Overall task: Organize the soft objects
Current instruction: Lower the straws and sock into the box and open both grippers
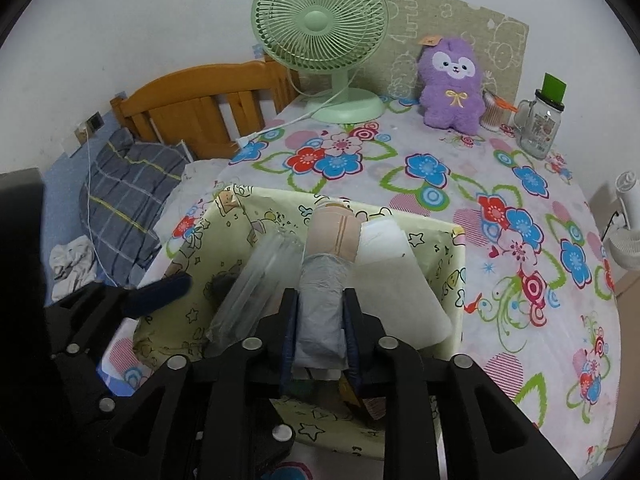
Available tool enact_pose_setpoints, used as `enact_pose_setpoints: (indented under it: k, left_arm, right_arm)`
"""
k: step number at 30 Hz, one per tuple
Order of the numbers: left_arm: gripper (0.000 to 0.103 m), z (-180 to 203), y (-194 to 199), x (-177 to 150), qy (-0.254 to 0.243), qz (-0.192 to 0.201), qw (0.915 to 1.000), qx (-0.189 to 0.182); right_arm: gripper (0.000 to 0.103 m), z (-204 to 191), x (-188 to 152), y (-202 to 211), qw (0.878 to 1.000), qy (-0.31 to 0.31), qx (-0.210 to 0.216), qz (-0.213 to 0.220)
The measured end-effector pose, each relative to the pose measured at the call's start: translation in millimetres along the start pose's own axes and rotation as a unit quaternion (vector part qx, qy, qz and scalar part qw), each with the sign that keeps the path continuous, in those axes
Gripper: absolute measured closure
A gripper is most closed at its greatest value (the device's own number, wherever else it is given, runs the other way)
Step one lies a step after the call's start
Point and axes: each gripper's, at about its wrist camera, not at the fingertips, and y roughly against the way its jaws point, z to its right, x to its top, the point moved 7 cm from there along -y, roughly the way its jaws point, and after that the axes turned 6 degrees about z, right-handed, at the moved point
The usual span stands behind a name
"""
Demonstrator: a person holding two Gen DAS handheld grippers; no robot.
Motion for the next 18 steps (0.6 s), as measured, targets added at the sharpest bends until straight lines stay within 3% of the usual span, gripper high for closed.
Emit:
enact_pose_setpoints:
  k: [1, 3, 5, 18]
  left_arm:
    - [0.018, -0.3, 1.0, 0.2, -0.002, 0.002, 1.0000, 0.007]
    - [0.016, 1.2, 5.0, -0.7, -0.008, 0.004, 0.9999, 0.008]
    - [0.014, 0.9, 9.0, -0.9, -0.008, 0.009, 0.9999, 0.010]
    - [0.013, 22.3, 27.7, 1.2, -0.024, 0.030, 0.9992, 0.009]
  right_arm:
    - [0.067, 0.5, -0.1, 0.9, 1.000, 0.000, -0.001, 0.001]
    - [0.044, 2.4, 0.6, 4.6, 1.000, 0.002, -0.008, 0.008]
    - [0.033, 4.7, 1.7, 9.9, 1.000, 0.005, -0.020, 0.021]
    - [0.028, 25.1, -0.6, 41.1, 0.997, 0.006, -0.051, 0.051]
